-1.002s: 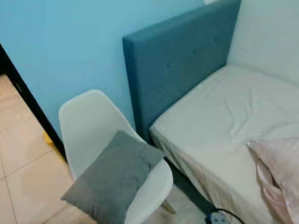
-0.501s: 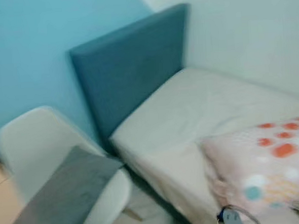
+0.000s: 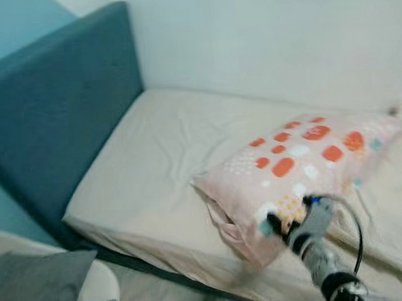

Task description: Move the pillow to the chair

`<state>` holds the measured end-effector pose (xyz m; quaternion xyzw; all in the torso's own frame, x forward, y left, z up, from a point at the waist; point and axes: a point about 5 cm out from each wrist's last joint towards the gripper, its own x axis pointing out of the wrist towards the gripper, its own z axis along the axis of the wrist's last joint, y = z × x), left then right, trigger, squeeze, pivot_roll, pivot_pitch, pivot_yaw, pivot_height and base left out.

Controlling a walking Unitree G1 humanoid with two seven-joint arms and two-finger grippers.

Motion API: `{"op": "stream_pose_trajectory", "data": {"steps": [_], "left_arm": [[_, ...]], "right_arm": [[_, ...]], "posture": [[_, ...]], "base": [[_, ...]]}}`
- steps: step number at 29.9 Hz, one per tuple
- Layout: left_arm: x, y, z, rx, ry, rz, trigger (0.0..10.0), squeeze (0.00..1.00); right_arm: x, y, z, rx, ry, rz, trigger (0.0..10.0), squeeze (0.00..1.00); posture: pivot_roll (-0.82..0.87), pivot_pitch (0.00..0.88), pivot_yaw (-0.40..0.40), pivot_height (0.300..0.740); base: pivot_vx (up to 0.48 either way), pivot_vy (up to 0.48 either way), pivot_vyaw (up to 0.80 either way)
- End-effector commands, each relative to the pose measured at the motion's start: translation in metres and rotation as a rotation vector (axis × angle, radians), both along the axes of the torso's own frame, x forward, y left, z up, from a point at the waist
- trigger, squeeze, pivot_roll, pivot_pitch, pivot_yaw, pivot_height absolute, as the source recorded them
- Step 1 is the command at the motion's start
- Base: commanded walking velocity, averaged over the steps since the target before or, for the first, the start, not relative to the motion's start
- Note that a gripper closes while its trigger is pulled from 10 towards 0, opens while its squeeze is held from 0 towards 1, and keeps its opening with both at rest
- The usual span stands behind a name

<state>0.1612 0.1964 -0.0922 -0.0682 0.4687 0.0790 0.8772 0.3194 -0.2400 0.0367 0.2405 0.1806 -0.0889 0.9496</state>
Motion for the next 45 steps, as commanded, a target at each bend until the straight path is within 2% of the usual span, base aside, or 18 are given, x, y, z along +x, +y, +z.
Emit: {"op": "stream_pose_trajectory", "data": {"steps": [1,6,11,18,26,40,45], "left_arm": [[-0.006,0.002,-0.002,0.006,0.026,0.000,10.0,0.00],[-0.006,0.002,-0.003,0.009,0.027,0.001,10.0,0.00],[-0.007,0.002,-0.003,0.012,0.027,0.003,10.0,0.00],[-0.007,0.003,-0.002,0.006,0.021,0.011,10.0,0.00],[-0.005,0.003,-0.002,0.008,0.021,0.011,10.0,0.00],[-0.008,0.004,-0.003,0.017,0.029,0.028,10.0,0.00],[-0.007,0.003,-0.003,0.016,0.030,0.024,10.0,0.00]], "right_arm": [[-0.005,-0.007,-0.004,0.013,0.018,-0.057,10.0,0.00],[-0.012,-0.020,-0.007,0.009,0.039,-0.116,10.0,0.00],[-0.014,-0.020,-0.009,0.034,0.032,-0.113,10.0,0.00],[-0.011,-0.005,-0.010,0.108,-0.018,-0.054,10.0,0.00],[-0.007,0.003,-0.009,0.096,-0.018,-0.021,10.0,0.00],[-0.002,0.021,-0.009,0.102,-0.002,0.059,10.0,0.00],[-0.002,0.022,-0.010,0.099,0.004,0.054,10.0,0.00]], "posture": [[-0.08,0.080,0.024,0.740],[-0.08,0.082,0.024,0.740],[-0.09,0.087,0.027,0.740],[-0.09,0.089,0.028,0.740],[-0.09,0.088,0.028,0.740],[-0.09,0.089,0.026,0.740],[-0.09,0.090,0.024,0.740]], "base": [[0.000,0.000,-0.74],[0.000,0.000,-0.74],[0.000,-0.120,-0.74],[0.000,-0.480,-0.31],[0.000,-0.480,0.00],[0.000,0.000,0.00],[0.000,-0.462,0.00]]}}
